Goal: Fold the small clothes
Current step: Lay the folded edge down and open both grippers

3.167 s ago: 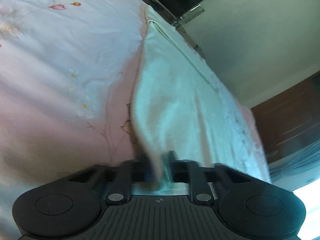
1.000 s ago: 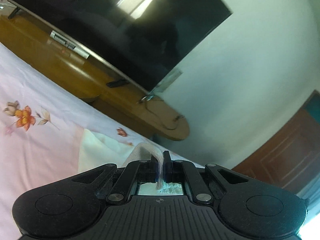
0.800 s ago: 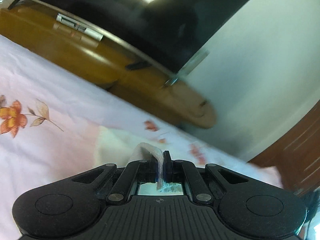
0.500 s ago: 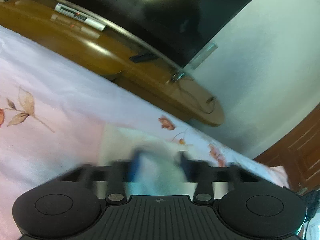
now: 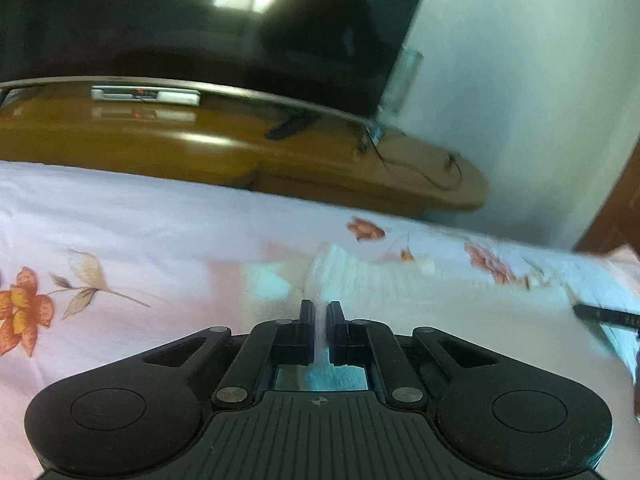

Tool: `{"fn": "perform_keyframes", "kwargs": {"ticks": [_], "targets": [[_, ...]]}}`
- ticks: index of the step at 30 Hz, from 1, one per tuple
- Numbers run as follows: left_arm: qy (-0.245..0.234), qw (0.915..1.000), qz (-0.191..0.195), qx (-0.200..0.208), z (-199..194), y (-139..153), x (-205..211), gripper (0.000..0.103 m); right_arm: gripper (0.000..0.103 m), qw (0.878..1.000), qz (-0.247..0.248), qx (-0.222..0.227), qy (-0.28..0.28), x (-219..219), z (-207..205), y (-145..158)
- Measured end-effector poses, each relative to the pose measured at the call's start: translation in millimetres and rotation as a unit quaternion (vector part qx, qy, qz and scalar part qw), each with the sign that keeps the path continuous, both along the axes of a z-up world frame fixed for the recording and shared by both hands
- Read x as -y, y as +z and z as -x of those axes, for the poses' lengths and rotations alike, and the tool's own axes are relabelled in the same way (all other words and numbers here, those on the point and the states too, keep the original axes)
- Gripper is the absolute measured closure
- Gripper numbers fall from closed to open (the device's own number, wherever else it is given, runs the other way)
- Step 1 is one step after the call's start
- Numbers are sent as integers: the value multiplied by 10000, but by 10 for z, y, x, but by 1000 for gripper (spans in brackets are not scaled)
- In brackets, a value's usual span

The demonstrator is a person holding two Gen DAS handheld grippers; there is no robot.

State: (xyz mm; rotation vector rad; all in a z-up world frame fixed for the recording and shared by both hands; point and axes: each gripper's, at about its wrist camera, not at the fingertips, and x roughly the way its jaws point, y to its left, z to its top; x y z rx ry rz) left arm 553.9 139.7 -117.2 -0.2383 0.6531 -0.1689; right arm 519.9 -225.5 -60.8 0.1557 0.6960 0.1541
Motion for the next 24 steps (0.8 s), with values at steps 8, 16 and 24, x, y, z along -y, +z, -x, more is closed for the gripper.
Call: {"fn": "perform_keyframes", "kwargs": {"ticks": [8,16,24], "targets": [[131,9987,-477,115,25,58,48,85,97,9973,716,119,-143,-42,2,-11],[-756,9876,-1037,903,321,428,802,48,80,9909,852,647,821,-517,300,255],[-1071,9810,-1556,440,54,57,1187,13,78,9810,1096,287,1574,-1228,7,-108]]}}
